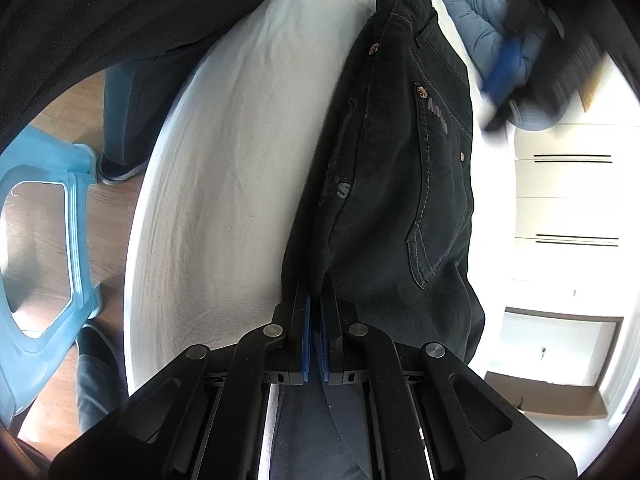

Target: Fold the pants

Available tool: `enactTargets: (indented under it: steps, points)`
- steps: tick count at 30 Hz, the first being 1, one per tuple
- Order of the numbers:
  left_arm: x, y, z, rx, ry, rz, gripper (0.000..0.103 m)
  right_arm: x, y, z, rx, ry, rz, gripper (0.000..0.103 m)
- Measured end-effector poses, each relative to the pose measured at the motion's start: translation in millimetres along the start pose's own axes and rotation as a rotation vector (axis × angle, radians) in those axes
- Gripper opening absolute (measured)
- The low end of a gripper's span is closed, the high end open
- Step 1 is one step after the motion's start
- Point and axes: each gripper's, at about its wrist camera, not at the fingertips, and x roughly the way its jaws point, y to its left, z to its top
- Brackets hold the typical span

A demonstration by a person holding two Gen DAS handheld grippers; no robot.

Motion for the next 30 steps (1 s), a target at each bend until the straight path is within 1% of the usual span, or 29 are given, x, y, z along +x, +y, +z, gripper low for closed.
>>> enactTargets:
  steps: [2, 3, 4, 5, 6, 7, 8, 9, 10, 11, 12, 13, 14, 16, 18, 19, 20, 21, 22, 23, 26, 29, 30]
  points:
    - [26.0, -15.2, 5.9, 0.021, 0.063, 0.004, 0.043, -1.4, 0.6, -0.2, 0.031, 0.002, -0.014, 0.004]
    - [46.2, -20.9, 4.4, 0.024, 0.113, 0.021, 0.043, -2.8, 0.0, -1.0, 0.057, 0.002, -0.017, 0.004]
    - [60.1, -23.5, 1.6, 0.025, 0.144, 0.042, 0.046, -5.0, -1.3, -2.5, 0.091, 0.001, -0.015, 0.004]
    - [67.2, -26.2, -0.5, 0.009, 0.155, 0.041, 0.047, -9.1, -4.6, -6.4, 0.151, -0.003, 0.000, 0.004]
    - [68.9, -23.6, -4.0, -0.027, 0.135, 0.030, 0.047, -13.5, -9.2, -11.3, 0.210, -0.011, 0.021, 0.004]
    - [67.2, -22.9, -4.6, -0.040, 0.129, 0.026, 0.047, -18.9, -16.1, -18.4, 0.284, -0.023, 0.052, 0.006]
    - [65.2, -24.2, -4.0, -0.035, 0.131, 0.031, 0.047, -25.8, -25.9, -28.9, 0.385, -0.040, 0.109, 0.010]
    - [63.8, -26.4, -2.7, -0.026, 0.138, 0.039, 0.047, -32.0, -37.8, -42.4, 0.502, -0.058, 0.172, 0.020]
    - [62.2, -28.8, -0.4, -0.021, 0.143, 0.050, 0.047, -36.7, -48.2, -56.6, 0.607, -0.072, 0.215, 0.027]
    - [58.2, -31.5, 3.4, -0.024, 0.145, 0.064, 0.047, -42.3, -60.9, -77.6, 0.736, -0.096, 0.250, 0.030]
    - [51.4, -34.4, 7.9, -0.034, 0.132, 0.068, 0.046, -45.8, -70.2, -94.8, 0.828, -0.113, 0.269, 0.041]
    - [42.7, -38.6, 13.9, -0.045, 0.101, 0.049, 0.046, -47.0, -80.9, -115.9, 0.928, -0.125, 0.281, 0.056]
    - [39.9, -40.9, 19.7, -0.052, 0.082, 0.031, 0.046, -46.4, -93.8, -141.8, 1.044, -0.133, 0.284, 0.059]
    - [37.0, -57.9, 30.1, -0.055, 0.063, -0.005, 0.047, -39.9, -115.9, -187.3, 1.233, -0.141, 0.298, 0.059]
    - [42.3, -65.1, 32.4, -0.064, 0.081, -0.040, 0.047, -25.7, -139.1, -242.3, 1.444, -0.112, 0.313, 0.059]
    - [48.9, -66.7, 30.6, -0.067, 0.097, -0.049, 0.047, -20.3, -148.6, -263.6, 1.518, -0.098, 0.307, 0.059]
    - [58.4, -72.4, 26.6, -0.063, 0.127, -0.055, 0.047, -15.3, -161.5, -292.0, 1.613, -0.097, 0.291, 0.059]
    - [65.8, -76.4, 22.9, -0.061, 0.153, -0.061, 0.047, -11.2, -171.0, -313.0, 1.681, -0.106, 0.284, 0.059]
    - [69.5, -78.2, 19.8, -0.064, 0.151, -0.062, 0.047, -6.2, -180.8, -333.4, 1.745, -0.109, 0.283, 0.059]
    - [69.1, -78.3, 17.7, -0.076, 0.136, -0.064, 0.047, 1.8, -192.5, -356.6, 1.814, -0.090, 0.272, 0.059]
    - [63.4, -70.3, 11.7, -0.118, 0.131, -0.095, 0.047, 24.8, -222.7, -398.0, 1.942, -0.056, 0.266, 0.059]
    - [63.5, -65.6, 7.5, -0.111, 0.121, -0.102, 0.047, 61.0, -244.0, -427.2, 2.069, -0.047, 0.322, 0.059]
    - [65.5, -66.5, 7.3, -0.116, 0.119, -0.105, 0.047, 71.8, -248.9, -434.2, 2.099, -0.021, 0.317, 0.059]
